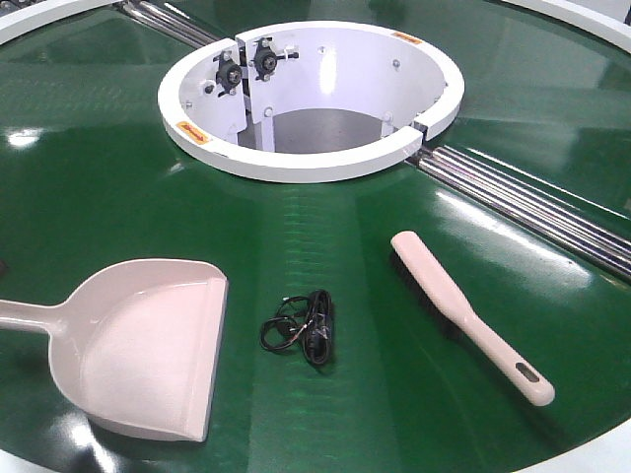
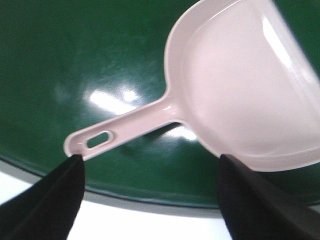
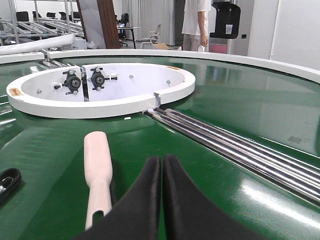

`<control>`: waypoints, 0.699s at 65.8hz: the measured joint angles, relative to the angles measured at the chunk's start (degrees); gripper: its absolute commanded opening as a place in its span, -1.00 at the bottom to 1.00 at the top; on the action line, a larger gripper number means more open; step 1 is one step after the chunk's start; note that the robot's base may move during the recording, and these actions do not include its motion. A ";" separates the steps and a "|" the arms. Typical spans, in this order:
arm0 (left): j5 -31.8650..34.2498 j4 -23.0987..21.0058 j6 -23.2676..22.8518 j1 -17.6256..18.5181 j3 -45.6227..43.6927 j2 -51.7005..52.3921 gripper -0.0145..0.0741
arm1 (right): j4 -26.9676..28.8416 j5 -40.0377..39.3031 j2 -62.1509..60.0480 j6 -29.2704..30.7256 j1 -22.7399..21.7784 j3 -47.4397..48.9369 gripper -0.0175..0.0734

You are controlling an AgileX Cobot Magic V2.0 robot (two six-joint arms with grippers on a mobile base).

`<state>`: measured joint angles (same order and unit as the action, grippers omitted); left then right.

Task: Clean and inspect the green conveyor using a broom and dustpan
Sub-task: 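Reach the left gripper down and grasp the beige dustpan handle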

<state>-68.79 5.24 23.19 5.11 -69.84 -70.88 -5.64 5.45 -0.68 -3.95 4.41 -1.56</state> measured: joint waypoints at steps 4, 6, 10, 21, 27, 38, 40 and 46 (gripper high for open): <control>-1.50 1.76 3.37 0.00 -2.83 -3.15 0.51 | 0.00 0.00 0.00 0.00 0.00 0.00 -0.64; -1.79 2.20 4.94 0.00 -3.70 -4.30 0.51 | 0.00 0.00 0.00 0.00 0.00 0.00 -0.64; -1.92 2.64 8.37 0.00 -4.90 -6.55 0.51 | 0.00 0.00 0.00 0.00 0.00 0.00 -0.64; -1.58 -1.13 20.69 0.00 -5.34 -9.42 0.51 | 0.00 0.00 0.00 0.00 0.00 0.00 -0.64; -1.47 -3.01 29.59 0.00 -5.34 -10.40 0.51 | 0.00 0.00 0.00 0.00 0.00 0.00 -0.64; -1.76 -3.15 39.74 0.00 -5.35 -12.42 0.51 | 0.00 0.00 0.00 0.00 0.00 0.00 -0.64; -1.83 -2.92 40.49 0.00 -5.40 -12.83 0.51 | 0.00 0.00 0.00 0.00 0.00 0.00 -0.64; -2.07 -2.04 41.32 0.00 -5.63 -14.57 0.51 | 0.00 0.00 0.00 0.00 0.00 0.00 -0.64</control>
<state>-70.86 3.20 64.50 5.11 -75.47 -85.46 -5.64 5.45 -0.68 -3.95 4.41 -1.56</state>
